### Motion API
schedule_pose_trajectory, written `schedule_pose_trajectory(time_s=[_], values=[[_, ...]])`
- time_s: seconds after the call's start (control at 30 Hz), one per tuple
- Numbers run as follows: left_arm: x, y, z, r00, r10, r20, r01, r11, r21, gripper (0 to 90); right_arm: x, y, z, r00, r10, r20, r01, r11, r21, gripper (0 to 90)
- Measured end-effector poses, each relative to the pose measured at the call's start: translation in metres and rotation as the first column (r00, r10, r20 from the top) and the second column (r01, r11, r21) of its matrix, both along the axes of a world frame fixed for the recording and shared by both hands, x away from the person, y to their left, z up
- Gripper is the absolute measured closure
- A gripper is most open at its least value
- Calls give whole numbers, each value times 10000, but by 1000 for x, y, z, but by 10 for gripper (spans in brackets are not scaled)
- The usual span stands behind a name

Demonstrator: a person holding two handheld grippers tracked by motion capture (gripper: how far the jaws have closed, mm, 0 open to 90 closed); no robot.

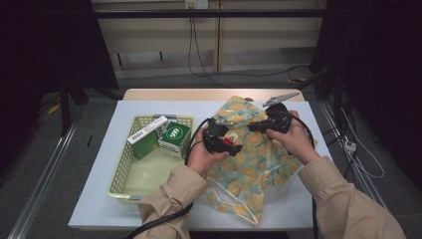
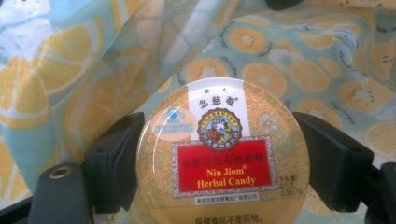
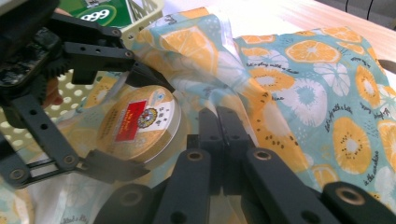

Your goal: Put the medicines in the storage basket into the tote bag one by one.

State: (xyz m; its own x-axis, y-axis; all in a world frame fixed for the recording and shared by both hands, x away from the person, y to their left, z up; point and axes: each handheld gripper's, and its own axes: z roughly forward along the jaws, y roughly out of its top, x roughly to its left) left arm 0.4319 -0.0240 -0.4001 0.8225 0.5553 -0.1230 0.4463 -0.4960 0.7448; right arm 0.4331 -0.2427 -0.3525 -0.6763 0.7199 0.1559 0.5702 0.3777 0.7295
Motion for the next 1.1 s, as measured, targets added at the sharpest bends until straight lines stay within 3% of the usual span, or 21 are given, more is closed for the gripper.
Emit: schedule_pose_trajectory(time_s=[0.43,0.73,0.97,1.1], values=[[5,-11,-6,10000,-83,-41,84,9999,136,203,21,0,-27,9985,-370,-413,376,9992,124,900],[14,-22,-14,9998,110,-154,-102,9988,475,202,19,0,-23,9989,-325,-326,331,9993,182,900],[26,-34,-19,9996,276,81,-282,9957,887,198,20,-1,-25,9985,-361,-416,370,9991,209,900],[30,-35,-22,9995,306,-16,-305,9974,657,167,21,-3,-27,9979,-430,-485,439,9989,164,900]])
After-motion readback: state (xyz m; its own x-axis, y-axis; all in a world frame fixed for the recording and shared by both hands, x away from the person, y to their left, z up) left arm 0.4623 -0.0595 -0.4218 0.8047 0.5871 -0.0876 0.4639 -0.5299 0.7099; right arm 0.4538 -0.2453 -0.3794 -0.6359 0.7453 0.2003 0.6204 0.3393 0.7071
